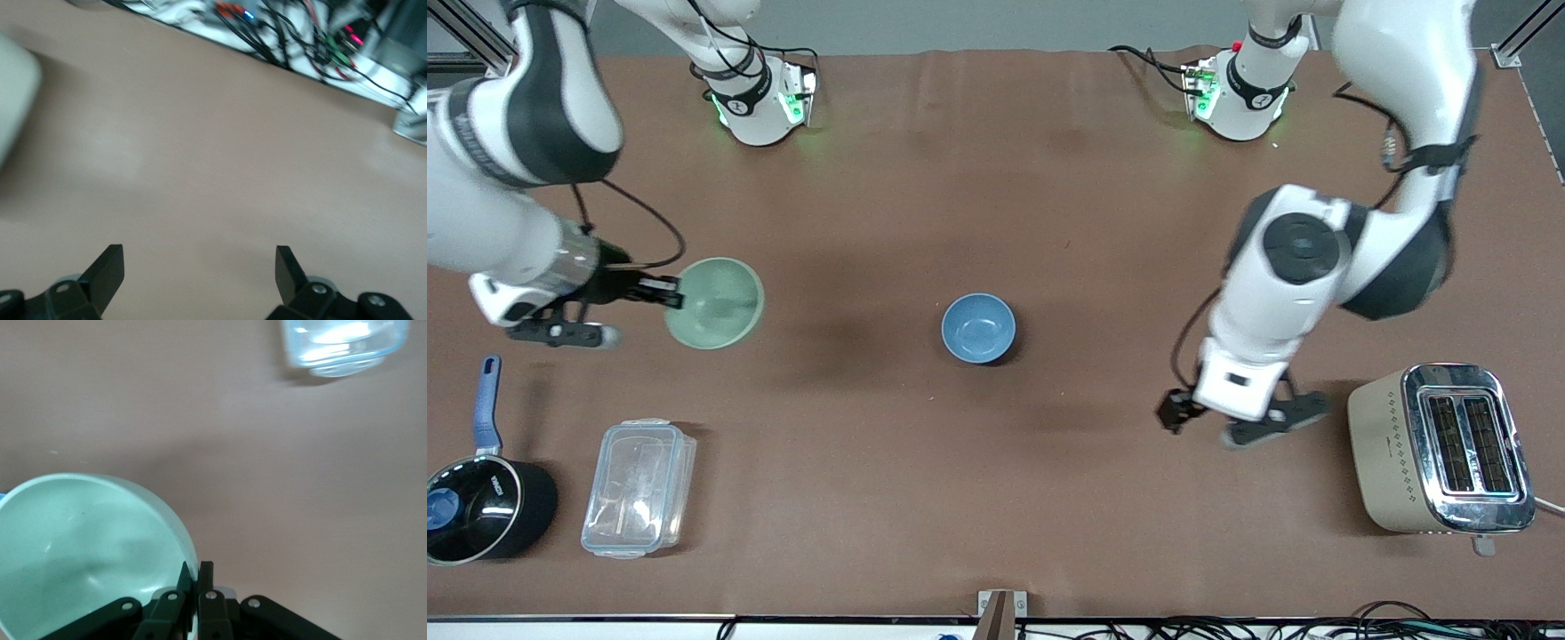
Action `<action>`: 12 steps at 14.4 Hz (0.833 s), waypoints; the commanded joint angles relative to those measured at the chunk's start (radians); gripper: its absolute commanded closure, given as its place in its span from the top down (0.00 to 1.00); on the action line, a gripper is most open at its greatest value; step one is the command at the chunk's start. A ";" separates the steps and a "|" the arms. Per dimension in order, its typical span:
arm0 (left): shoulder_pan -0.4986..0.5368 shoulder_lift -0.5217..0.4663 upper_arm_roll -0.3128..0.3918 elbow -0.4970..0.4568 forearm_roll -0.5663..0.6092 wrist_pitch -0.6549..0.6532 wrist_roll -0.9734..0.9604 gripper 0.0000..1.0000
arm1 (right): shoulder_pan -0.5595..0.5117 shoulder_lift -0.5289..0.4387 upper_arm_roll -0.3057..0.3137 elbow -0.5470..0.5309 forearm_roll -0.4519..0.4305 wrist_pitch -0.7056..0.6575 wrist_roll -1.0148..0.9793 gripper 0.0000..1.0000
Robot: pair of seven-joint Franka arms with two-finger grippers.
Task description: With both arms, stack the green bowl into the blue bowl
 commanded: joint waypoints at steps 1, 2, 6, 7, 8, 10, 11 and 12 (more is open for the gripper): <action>0.052 -0.070 -0.012 -0.017 -0.007 -0.053 0.062 1.00 | -0.009 0.011 0.135 -0.001 -0.004 0.078 0.178 0.03; 0.058 -0.084 -0.012 -0.016 -0.009 -0.065 0.101 1.00 | 0.001 0.046 0.172 -0.006 -0.004 0.125 0.229 0.03; 0.148 -0.164 -0.024 -0.022 -0.059 -0.146 0.268 1.00 | 0.097 0.180 0.197 -0.017 -0.010 0.281 0.311 0.02; 0.164 -0.196 -0.021 -0.022 -0.106 -0.185 0.340 1.00 | 0.119 0.207 0.197 -0.018 -0.010 0.308 0.322 0.02; 0.184 -0.217 -0.021 -0.022 -0.134 -0.205 0.381 1.00 | 0.145 0.233 0.197 -0.023 -0.010 0.337 0.335 0.02; 0.227 -0.257 -0.021 -0.023 -0.168 -0.271 0.481 1.00 | 0.183 0.288 0.197 -0.043 -0.013 0.432 0.352 0.02; 0.227 -0.283 -0.004 -0.028 -0.205 -0.303 0.532 1.00 | 0.203 0.308 0.196 -0.053 -0.013 0.468 0.354 0.02; 0.219 -0.311 0.028 -0.037 -0.243 -0.332 0.549 1.00 | 0.221 0.327 0.195 -0.061 -0.014 0.495 0.355 0.02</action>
